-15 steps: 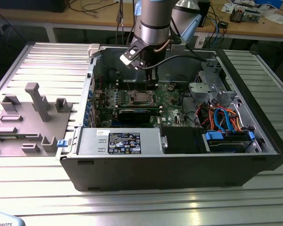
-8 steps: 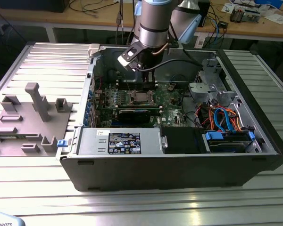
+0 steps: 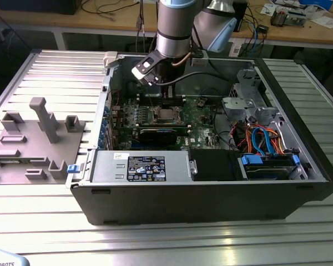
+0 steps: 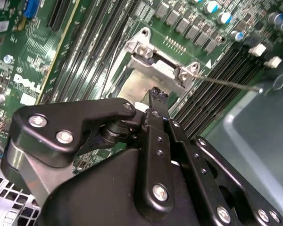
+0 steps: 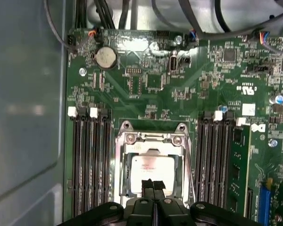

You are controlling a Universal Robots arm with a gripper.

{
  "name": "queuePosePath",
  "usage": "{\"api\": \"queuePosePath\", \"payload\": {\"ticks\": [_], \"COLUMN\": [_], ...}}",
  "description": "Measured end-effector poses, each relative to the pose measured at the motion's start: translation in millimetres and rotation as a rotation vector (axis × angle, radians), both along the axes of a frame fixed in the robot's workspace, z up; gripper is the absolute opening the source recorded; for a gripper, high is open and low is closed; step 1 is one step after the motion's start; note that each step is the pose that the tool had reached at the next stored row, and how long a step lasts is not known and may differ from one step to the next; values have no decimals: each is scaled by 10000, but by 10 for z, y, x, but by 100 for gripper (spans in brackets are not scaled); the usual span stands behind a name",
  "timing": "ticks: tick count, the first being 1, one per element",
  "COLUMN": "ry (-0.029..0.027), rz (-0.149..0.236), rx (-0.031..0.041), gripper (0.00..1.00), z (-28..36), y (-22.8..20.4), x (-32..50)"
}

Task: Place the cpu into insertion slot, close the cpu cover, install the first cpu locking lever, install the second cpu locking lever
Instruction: 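Close the cpu cover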

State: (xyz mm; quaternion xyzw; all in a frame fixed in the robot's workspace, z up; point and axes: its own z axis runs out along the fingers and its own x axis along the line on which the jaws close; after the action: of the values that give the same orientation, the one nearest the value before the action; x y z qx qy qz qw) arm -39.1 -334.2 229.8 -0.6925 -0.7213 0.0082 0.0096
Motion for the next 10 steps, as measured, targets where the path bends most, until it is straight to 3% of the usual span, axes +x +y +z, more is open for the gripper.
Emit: {"api": "queuePosePath", "payload": {"ticks": [3,10], "ry": [-1,0], "rz": [1,1], "rx": [2,0], "gripper": [11,11], "z": [-10,-19], "y": [1,0], "x": [-77,-159]}}
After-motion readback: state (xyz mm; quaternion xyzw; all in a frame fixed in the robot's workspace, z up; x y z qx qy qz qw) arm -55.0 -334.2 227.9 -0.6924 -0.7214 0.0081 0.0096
